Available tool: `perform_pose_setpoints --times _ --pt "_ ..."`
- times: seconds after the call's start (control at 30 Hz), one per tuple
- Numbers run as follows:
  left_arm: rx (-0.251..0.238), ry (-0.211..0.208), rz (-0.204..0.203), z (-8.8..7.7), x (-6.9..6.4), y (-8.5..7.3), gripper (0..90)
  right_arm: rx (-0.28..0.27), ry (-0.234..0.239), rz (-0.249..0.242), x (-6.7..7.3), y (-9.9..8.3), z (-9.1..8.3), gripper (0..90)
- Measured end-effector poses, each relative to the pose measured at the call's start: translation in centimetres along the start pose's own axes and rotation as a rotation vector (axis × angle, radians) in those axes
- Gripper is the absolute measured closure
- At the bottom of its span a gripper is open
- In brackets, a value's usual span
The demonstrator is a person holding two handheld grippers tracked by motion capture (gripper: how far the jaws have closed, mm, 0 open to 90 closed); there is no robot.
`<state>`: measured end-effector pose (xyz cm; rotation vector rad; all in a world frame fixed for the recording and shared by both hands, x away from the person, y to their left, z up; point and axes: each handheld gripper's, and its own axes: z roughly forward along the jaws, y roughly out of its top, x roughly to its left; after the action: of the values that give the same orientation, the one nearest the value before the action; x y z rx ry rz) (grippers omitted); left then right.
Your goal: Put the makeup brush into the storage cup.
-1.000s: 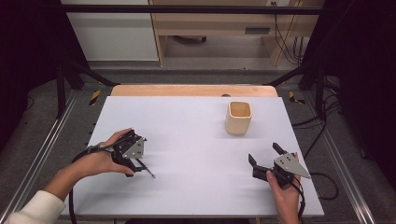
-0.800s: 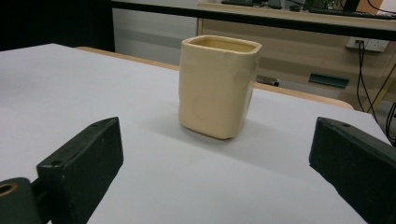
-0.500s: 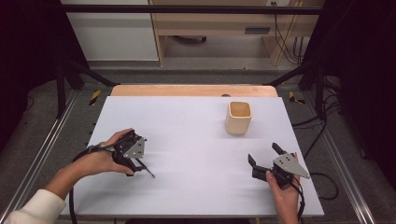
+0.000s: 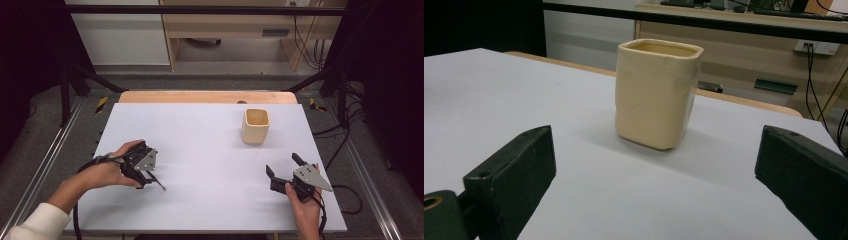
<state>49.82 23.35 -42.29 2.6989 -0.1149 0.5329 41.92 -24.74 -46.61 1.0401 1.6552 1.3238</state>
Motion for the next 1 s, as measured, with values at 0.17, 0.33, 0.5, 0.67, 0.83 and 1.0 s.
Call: perform_pose_setpoints --times 0.17,0.33,0.5,0.67,0.83,1.0 --pt "0.019 -0.019 0.016 0.5 -0.3 -0.2 10.9 0.0 0.0 0.0 0.0 0.0 0.0 3.2" --pt "0.024 -0.032 0.013 0.8 -0.4 -0.4 10.9 -0.002 -0.001 0.0 0.0 0.0 0.0 3.2" --pt "0.035 -0.047 0.023 1.1 -0.6 -0.4 12.2 -0.001 0.0 0.0 0.0 0.0 0.0 3.2" --pt "0.05 -0.071 0.03 1.3 -0.7 -0.3 13.5 0.0 0.0 -0.001 0.0 0.0 0.0 3.2" --pt "0.055 -0.088 0.035 1.6 -0.8 -0.1 14.3 -0.001 -0.001 0.001 0.0 0.0 0.0 3.2" --pt "0.057 -0.096 0.038 1.7 -0.8 0.0 14.3 -0.001 0.0 0.0 0.0 0.0 0.0 3.2"
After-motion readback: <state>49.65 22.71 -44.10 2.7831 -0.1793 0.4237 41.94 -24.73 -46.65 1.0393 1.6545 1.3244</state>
